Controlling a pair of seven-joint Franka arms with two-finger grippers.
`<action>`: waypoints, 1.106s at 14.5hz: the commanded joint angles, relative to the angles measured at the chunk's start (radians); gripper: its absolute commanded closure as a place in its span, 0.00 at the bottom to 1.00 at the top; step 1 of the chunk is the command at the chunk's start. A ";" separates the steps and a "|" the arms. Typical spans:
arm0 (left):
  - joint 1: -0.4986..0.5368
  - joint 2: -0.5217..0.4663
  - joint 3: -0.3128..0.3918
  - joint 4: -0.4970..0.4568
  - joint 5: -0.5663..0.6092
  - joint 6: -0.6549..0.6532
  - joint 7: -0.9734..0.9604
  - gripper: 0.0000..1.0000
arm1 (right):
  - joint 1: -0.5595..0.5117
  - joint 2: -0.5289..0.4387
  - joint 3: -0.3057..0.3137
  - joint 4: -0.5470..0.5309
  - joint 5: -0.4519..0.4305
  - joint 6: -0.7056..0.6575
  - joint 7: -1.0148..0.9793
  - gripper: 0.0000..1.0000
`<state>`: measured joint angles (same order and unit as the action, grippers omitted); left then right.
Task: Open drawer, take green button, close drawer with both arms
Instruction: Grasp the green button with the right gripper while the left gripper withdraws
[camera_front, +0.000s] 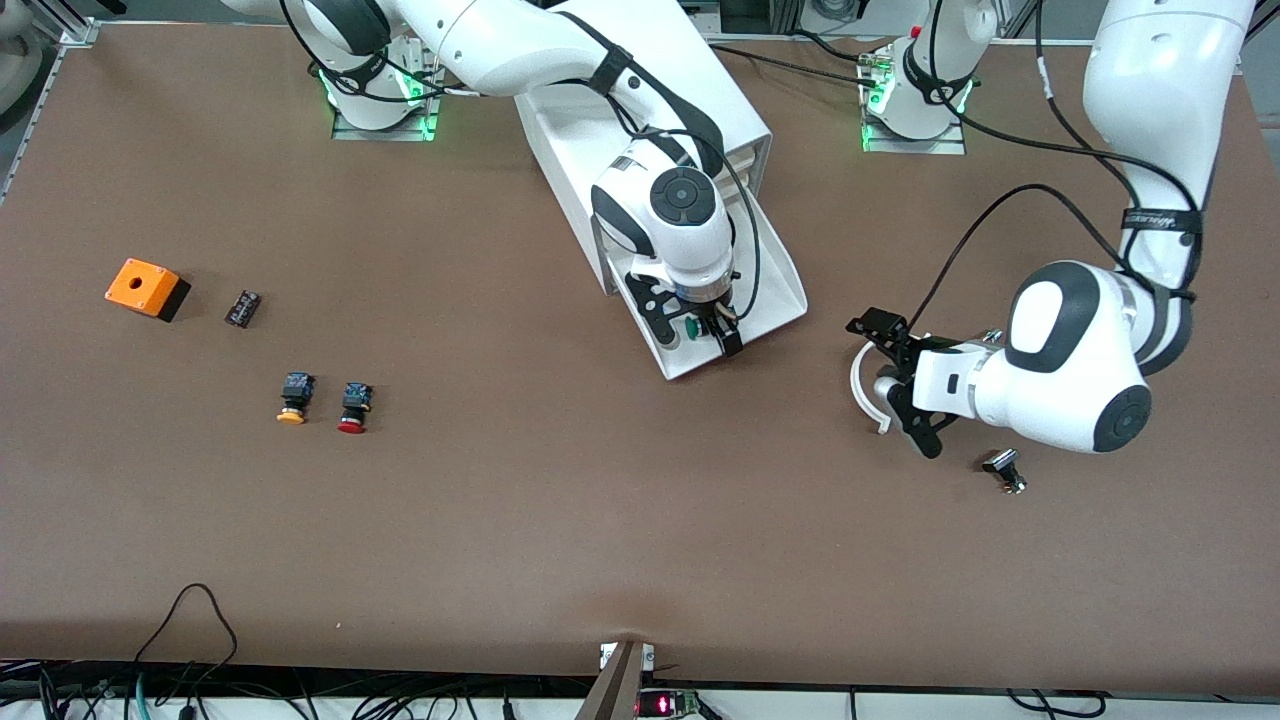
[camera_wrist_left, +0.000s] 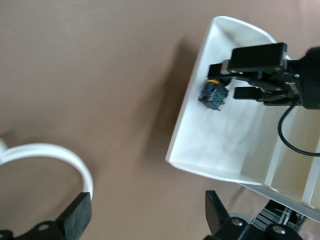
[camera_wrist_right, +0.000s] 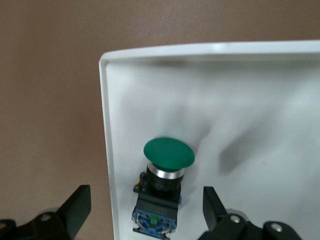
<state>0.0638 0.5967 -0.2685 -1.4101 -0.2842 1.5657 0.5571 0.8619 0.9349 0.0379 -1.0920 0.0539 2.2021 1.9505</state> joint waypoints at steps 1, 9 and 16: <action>-0.027 -0.031 -0.008 0.072 0.138 -0.073 -0.190 0.00 | 0.011 -0.002 -0.001 0.000 -0.016 0.001 0.028 0.14; -0.052 -0.008 0.003 0.280 0.359 -0.141 -0.233 0.00 | 0.023 -0.004 -0.001 -0.009 -0.019 -0.001 0.018 0.79; -0.065 -0.011 -0.006 0.270 0.359 -0.136 -0.379 0.00 | -0.009 -0.033 -0.004 0.092 -0.016 -0.177 -0.031 1.00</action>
<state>0.0166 0.5692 -0.2664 -1.1768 0.0459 1.4532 0.2156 0.8741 0.9254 0.0274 -1.0409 0.0535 2.1054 1.9462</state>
